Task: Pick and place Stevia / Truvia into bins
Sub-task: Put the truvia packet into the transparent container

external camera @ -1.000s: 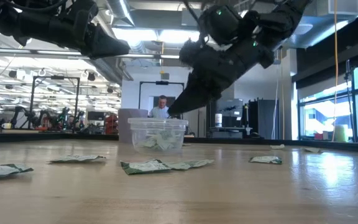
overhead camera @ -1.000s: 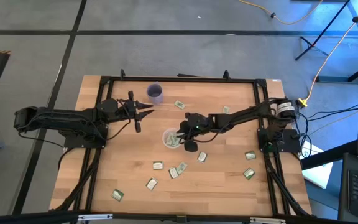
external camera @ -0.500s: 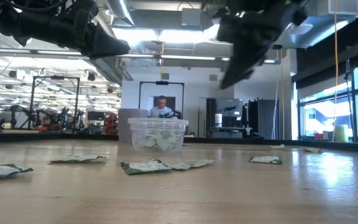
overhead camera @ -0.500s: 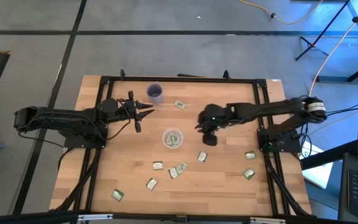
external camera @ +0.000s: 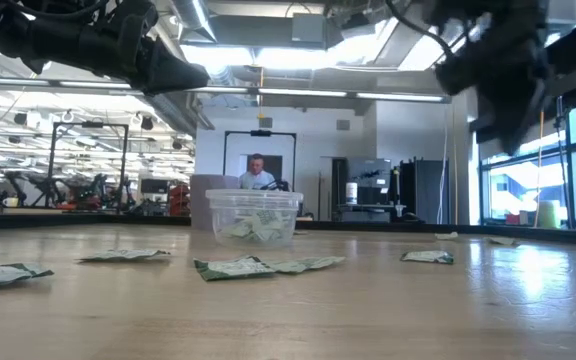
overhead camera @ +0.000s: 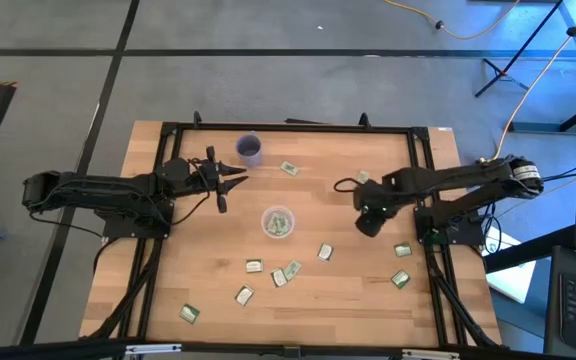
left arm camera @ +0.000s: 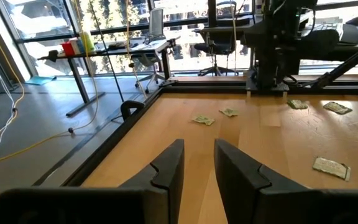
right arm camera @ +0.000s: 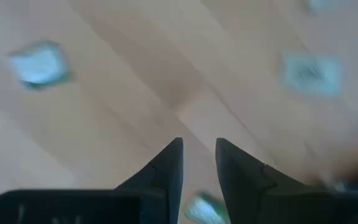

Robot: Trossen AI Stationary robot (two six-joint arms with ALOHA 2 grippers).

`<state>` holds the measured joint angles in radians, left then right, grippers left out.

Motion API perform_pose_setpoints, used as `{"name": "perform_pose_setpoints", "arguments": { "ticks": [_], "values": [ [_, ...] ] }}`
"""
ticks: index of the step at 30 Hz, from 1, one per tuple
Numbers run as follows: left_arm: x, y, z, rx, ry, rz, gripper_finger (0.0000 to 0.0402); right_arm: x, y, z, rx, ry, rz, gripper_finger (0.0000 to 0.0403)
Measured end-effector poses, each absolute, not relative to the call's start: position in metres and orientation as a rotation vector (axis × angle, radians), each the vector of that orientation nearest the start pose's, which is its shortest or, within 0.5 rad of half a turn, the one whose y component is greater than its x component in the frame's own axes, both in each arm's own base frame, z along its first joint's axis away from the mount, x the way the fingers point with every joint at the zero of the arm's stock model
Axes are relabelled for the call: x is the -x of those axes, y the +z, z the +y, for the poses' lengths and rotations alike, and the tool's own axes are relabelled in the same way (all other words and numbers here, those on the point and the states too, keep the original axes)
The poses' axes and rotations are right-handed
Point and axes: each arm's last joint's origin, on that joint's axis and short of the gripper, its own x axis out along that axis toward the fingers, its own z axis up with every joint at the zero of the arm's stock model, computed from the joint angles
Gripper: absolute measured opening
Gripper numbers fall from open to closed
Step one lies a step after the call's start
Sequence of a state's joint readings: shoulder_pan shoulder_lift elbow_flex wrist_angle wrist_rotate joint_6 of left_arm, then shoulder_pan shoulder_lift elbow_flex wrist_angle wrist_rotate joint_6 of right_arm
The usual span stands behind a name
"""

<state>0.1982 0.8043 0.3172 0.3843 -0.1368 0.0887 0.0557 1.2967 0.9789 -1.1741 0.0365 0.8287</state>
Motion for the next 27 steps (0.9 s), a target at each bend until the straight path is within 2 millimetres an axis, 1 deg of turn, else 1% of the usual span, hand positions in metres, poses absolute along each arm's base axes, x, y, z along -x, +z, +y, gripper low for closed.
{"name": "perform_pose_setpoints", "arguments": {
  "ticks": [4,9,11,15,22,27],
  "values": [
    [-0.173,0.222,0.039,-0.085,0.33,0.119,0.0084,-0.195,0.226,0.02,-0.656,-0.692,1.458,0.0098],
    [-0.173,0.22,0.039,-0.072,0.33,0.138,0.0084,-0.179,0.197,0.03,-0.732,-0.733,1.569,0.0098],
    [-0.173,0.219,0.039,-0.06,0.33,0.149,0.0084,-0.175,0.187,0.035,-0.77,-0.73,1.587,0.0098],
    [-0.173,0.219,0.039,-0.061,0.33,0.146,0.0084,-0.172,0.175,0.045,-0.79,-0.716,1.566,0.0098],
    [-0.173,0.219,0.039,-0.061,0.33,0.146,0.0084,-0.155,0.16,0.061,-0.81,-0.824,1.593,0.0098],
    [-0.173,0.219,0.039,-0.061,0.33,0.145,0.0084,-0.149,0.149,0.069,-0.841,-0.828,1.577,0.0098]
  ]
}}
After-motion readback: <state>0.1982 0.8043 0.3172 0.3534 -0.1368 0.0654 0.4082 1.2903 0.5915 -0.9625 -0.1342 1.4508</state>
